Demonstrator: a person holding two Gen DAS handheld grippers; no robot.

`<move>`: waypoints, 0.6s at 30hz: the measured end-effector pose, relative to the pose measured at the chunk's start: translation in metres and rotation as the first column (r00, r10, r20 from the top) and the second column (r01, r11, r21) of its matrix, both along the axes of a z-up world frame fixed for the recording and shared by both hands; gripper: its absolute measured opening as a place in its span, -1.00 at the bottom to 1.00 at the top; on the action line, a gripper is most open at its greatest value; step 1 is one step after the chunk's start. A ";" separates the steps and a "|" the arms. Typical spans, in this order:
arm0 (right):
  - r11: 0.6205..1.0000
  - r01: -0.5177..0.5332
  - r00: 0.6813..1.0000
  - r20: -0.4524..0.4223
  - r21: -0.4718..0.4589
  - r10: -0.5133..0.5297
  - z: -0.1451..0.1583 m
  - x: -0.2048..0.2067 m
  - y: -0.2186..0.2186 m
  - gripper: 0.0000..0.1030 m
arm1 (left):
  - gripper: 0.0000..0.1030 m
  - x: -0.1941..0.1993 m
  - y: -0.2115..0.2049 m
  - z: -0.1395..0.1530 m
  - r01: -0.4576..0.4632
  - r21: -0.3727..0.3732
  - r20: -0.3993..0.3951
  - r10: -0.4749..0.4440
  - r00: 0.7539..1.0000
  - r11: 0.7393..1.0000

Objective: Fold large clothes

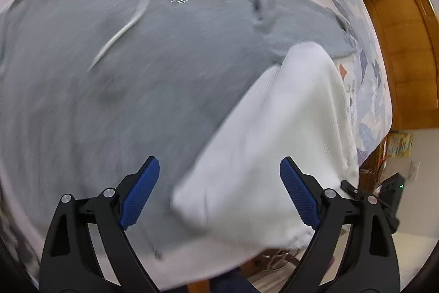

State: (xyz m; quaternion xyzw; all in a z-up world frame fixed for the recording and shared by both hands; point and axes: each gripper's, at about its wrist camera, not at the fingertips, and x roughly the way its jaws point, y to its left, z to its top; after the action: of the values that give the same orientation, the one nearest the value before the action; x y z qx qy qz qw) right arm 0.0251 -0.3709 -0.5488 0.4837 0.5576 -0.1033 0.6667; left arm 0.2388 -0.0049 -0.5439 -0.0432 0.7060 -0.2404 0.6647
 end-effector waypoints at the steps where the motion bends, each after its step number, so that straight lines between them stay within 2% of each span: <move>1: 1.000 -0.018 1.000 -0.009 -0.009 0.018 -0.002 0.002 -0.004 -0.65 | 0.74 0.007 -0.010 -0.009 0.009 -0.008 -0.016 -0.009 1.000 1.000; 3: 0.999 -0.045 0.999 -0.029 -0.019 0.044 -0.005 0.007 -0.012 -0.65 | 0.74 0.018 -0.036 -0.033 0.061 0.003 -0.075 -0.060 0.995 0.998; 5: 0.998 -0.059 0.997 -0.045 -0.020 0.058 -0.010 0.014 -0.019 -0.65 | 0.75 0.021 -0.053 -0.043 0.091 -0.001 -0.089 -0.091 0.992 0.996; 8: 0.999 -0.050 0.996 -0.068 -0.022 0.048 -0.013 0.025 -0.031 -0.65 | 0.75 0.023 -0.059 -0.051 0.082 -0.050 -0.122 -0.087 0.989 0.995; 12: 0.996 -0.093 0.992 -0.088 -0.020 0.090 -0.014 0.028 -0.033 -0.65 | 0.78 0.016 -0.061 -0.071 0.035 -0.133 -0.217 -0.063 0.974 0.991; 15: 0.995 -0.094 0.991 -0.098 -0.009 0.093 -0.016 0.026 -0.034 -0.65 | 0.84 0.018 -0.065 -0.083 0.041 -0.125 -0.216 -0.068 0.974 0.991; 18: 0.994 -0.106 0.988 -0.115 -0.016 0.103 -0.015 0.029 -0.032 -0.64 | 0.81 0.017 -0.071 -0.083 0.069 -0.116 -0.203 -0.091 0.975 0.991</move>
State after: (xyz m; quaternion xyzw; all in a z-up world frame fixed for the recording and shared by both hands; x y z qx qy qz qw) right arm 0.0539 -0.4033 -0.5639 0.4396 0.6182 -0.1018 0.6435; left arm 0.2560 -0.0759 -0.6273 -0.0756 0.7587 -0.2991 0.5737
